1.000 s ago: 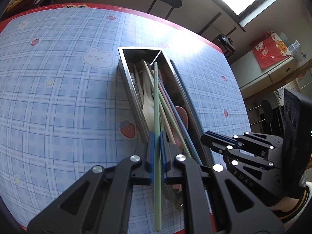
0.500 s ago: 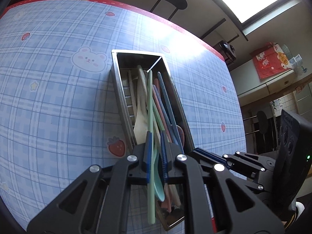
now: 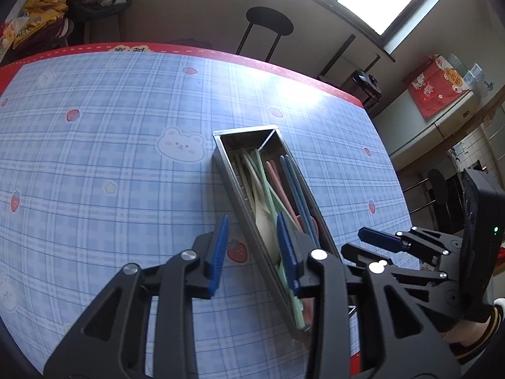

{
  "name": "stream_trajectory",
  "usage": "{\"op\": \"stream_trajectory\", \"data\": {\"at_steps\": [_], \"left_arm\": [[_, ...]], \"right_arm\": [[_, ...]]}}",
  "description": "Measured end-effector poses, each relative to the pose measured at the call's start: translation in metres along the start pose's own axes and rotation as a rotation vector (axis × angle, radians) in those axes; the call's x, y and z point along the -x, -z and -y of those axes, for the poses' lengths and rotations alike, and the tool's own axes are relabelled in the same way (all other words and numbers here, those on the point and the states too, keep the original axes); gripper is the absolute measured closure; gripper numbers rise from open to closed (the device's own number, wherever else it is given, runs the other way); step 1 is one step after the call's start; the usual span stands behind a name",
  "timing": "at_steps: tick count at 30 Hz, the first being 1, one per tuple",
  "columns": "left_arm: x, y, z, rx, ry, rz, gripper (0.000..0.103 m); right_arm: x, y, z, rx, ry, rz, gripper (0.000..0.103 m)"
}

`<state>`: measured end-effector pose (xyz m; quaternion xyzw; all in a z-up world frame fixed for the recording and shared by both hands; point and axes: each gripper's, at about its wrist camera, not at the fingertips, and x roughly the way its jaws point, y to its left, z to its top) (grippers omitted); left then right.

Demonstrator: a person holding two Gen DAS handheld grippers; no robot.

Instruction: Organize utensils

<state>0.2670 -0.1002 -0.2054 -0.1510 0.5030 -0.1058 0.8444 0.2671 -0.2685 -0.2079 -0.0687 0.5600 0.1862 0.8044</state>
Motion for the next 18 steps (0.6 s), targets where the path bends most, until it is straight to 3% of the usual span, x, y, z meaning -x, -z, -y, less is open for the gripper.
{"op": "stream_trajectory", "data": {"at_steps": [5,9,16,17,18], "left_arm": [[0.037,0.005,-0.009,-0.068,-0.039,0.053,0.052],[0.06,0.01,-0.018,-0.079,-0.055,0.082,0.05],[0.088,0.022,-0.033,-0.08,-0.079,0.105,0.046],[0.093,0.023,-0.036,-0.081,-0.082,0.108,0.04],[0.099,0.025,-0.037,-0.082,-0.08,0.115,0.024]], "right_arm": [[0.018,0.003,-0.006,-0.002,0.01,0.036,0.046],[0.017,0.008,-0.022,0.041,0.03,0.032,0.031],[0.011,0.014,-0.038,0.0,0.034,0.021,0.022],[0.014,0.014,-0.039,-0.002,0.038,0.027,0.017],[0.018,0.014,-0.041,-0.006,0.042,0.037,0.011]]}}
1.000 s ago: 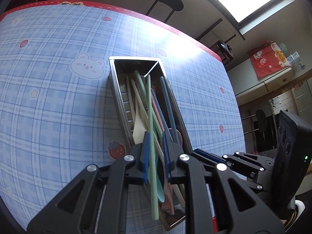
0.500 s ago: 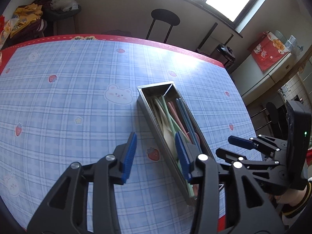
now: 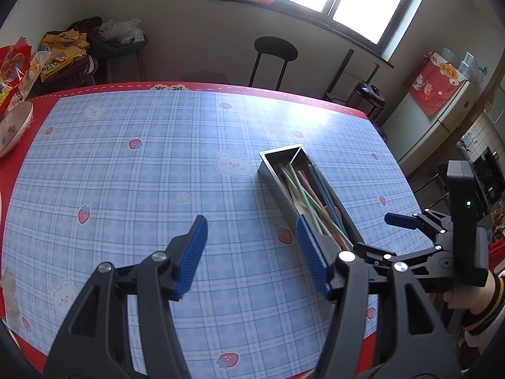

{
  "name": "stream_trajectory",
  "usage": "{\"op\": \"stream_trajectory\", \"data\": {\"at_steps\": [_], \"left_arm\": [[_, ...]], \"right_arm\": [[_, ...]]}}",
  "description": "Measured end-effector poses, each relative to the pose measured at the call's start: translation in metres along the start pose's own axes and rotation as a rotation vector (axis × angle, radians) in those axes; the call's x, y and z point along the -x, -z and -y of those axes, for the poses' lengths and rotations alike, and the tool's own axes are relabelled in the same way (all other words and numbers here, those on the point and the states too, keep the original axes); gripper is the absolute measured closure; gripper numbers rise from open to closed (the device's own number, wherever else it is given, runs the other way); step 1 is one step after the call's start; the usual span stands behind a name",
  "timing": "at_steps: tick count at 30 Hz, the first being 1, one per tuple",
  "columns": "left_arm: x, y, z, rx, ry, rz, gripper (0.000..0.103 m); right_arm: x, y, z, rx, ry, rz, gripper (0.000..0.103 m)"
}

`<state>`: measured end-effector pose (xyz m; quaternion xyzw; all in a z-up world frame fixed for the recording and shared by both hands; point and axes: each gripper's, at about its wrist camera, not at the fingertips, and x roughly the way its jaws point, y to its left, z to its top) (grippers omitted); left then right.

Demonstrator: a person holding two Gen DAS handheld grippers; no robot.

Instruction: Organize utensils

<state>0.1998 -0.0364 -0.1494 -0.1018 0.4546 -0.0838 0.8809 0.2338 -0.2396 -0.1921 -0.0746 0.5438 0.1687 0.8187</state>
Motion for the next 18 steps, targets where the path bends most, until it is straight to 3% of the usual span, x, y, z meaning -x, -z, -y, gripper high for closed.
{"op": "stream_trajectory", "data": {"at_steps": [2,4,13,18], "left_arm": [[0.016,0.002,-0.004,-0.008,0.004,0.032,0.009],[0.032,0.003,-0.005,-0.035,0.002,0.054,0.005],[0.125,0.001,0.006,-0.194,-0.021,0.215,0.005],[0.179,0.001,0.009,-0.22,-0.023,0.323,0.005]], "right_arm": [[0.012,0.0,0.0,-0.021,0.006,0.029,0.006],[0.029,-0.001,0.001,-0.042,0.012,0.066,0.006],[0.147,0.009,-0.011,-0.158,0.025,0.356,0.006],[0.206,0.026,-0.025,-0.187,0.046,0.486,0.006]]}}
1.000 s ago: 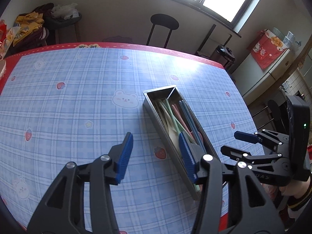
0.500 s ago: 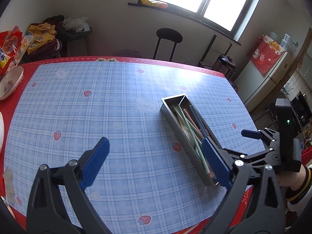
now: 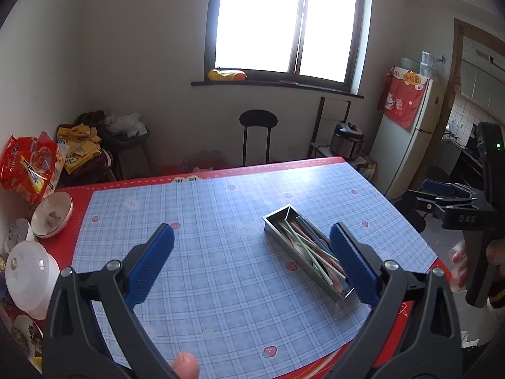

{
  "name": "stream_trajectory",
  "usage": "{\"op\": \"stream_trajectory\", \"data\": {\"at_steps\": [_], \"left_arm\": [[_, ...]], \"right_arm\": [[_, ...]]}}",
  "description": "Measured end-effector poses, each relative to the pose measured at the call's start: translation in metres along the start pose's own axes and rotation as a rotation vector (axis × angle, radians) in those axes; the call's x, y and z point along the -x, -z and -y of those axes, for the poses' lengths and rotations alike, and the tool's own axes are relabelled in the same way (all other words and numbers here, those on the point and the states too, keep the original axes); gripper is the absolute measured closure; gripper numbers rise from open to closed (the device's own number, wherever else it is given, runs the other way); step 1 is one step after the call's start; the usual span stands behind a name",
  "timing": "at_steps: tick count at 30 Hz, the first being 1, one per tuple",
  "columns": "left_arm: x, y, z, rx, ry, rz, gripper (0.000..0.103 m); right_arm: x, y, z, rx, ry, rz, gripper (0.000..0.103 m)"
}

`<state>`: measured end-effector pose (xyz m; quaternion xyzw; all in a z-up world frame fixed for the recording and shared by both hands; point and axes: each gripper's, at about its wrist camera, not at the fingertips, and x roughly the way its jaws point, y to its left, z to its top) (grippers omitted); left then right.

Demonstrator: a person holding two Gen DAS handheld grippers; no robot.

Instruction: Organize utensils

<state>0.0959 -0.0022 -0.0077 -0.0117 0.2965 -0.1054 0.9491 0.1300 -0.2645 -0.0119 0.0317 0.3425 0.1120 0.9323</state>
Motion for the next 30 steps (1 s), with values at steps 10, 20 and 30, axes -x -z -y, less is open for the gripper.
{"op": "stream_trajectory", "data": {"at_steps": [10,20,30], "left_arm": [[0.072,-0.016,-0.006,0.018,-0.013,0.178,0.005],[0.088,-0.005,-0.004,0.03,-0.036,0.19,0.005],[0.083,0.0,0.0,0.028,-0.033,0.161,0.005]], "right_arm": [[0.09,0.011,-0.023,-0.005,0.1,0.192,0.006],[0.107,0.035,-0.042,-0.008,0.131,0.199,0.006],[0.108,0.039,-0.049,-0.011,0.147,0.204,0.006]]}}
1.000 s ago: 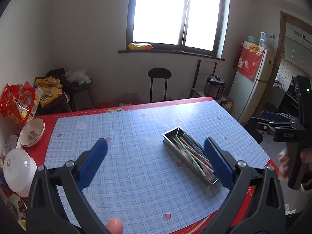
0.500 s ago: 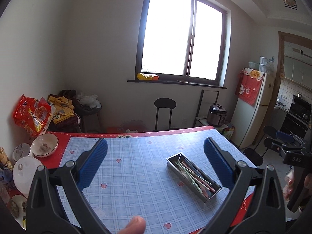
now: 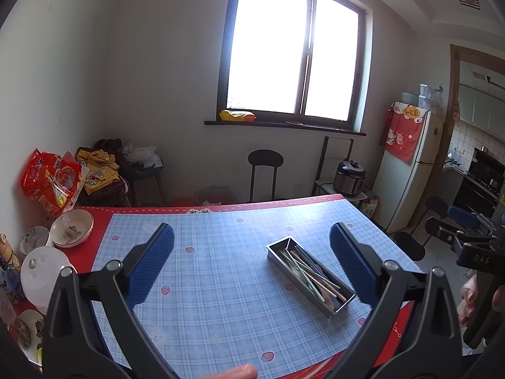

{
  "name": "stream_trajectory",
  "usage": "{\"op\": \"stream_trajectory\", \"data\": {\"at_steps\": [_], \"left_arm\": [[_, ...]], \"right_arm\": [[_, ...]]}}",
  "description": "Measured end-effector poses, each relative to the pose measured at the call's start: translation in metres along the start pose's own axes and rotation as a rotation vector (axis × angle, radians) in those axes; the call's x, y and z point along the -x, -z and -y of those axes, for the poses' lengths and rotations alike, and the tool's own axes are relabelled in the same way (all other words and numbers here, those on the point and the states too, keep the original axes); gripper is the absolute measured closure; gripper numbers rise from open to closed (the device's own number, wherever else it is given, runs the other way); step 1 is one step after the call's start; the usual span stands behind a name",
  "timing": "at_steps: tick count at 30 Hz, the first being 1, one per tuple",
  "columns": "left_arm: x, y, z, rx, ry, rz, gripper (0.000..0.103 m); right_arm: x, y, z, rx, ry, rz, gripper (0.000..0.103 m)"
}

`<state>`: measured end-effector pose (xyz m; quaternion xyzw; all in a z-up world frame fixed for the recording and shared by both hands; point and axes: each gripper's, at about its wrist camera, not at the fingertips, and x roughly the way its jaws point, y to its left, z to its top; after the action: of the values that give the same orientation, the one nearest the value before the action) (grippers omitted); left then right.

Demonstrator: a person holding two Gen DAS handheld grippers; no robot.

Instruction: Organize utensils

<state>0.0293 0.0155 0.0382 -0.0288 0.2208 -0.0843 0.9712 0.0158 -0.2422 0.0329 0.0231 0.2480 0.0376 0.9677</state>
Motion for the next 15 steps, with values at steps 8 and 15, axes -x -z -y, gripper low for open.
{"op": "stream_trajectory", "data": {"at_steps": [8,15], "left_arm": [[-0.005,0.006,0.005,-0.005,0.018,-0.021,0.005],[-0.011,0.006,0.006,-0.001,0.026,-0.026,0.005]], "right_arm": [[-0.002,-0.001,0.003,-0.011,0.019,0.013,0.006],[-0.005,-0.002,0.005,-0.021,0.033,0.016,0.006]]}}
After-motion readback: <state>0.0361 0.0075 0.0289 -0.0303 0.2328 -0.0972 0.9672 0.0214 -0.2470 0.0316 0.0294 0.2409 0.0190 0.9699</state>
